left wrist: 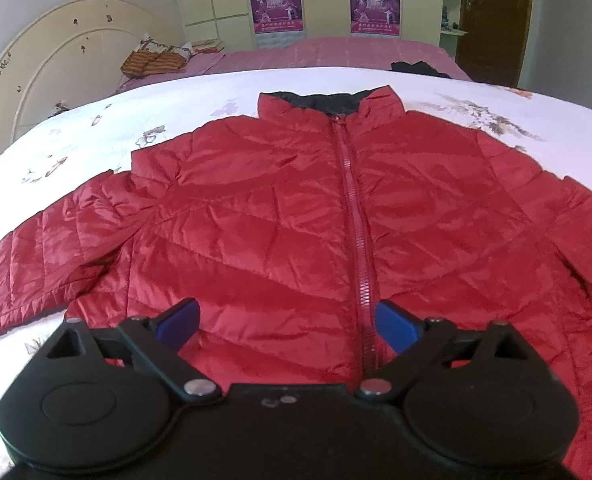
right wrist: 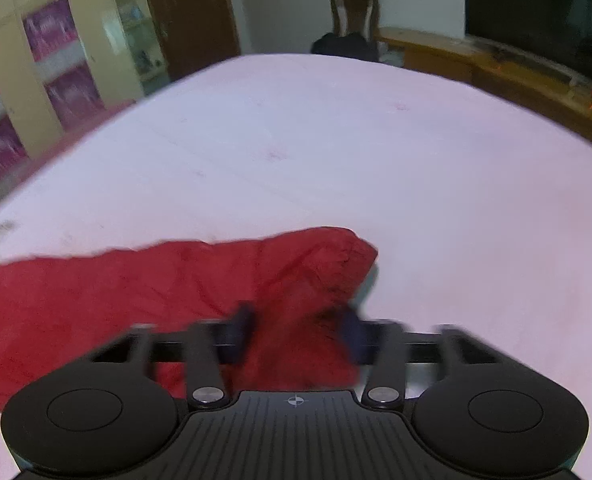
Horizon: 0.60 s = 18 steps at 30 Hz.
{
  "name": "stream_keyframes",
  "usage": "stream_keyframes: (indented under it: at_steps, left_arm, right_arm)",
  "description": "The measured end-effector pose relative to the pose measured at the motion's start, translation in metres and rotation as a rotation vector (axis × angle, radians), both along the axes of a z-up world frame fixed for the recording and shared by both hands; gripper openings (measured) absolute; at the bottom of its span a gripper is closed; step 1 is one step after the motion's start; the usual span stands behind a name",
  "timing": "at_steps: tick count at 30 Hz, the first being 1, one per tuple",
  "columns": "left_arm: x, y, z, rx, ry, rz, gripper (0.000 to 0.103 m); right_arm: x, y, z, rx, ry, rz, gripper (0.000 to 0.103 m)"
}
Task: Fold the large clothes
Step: 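Carry the held cuff across the jacket body and open the right tool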
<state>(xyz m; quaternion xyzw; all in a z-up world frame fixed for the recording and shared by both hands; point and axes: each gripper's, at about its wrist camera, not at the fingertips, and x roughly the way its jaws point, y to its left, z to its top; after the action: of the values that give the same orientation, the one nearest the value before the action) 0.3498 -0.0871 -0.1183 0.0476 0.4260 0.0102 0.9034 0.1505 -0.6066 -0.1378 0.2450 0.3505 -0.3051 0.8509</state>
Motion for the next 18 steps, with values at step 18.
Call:
stream_keyframes:
  at_steps: [18]
  left_arm:
    - [-0.016,0.061,0.035,-0.038,-0.093,0.027,0.094]
  right_arm:
    - [0.133,0.160,0.088,-0.043,-0.226,0.467,0.014]
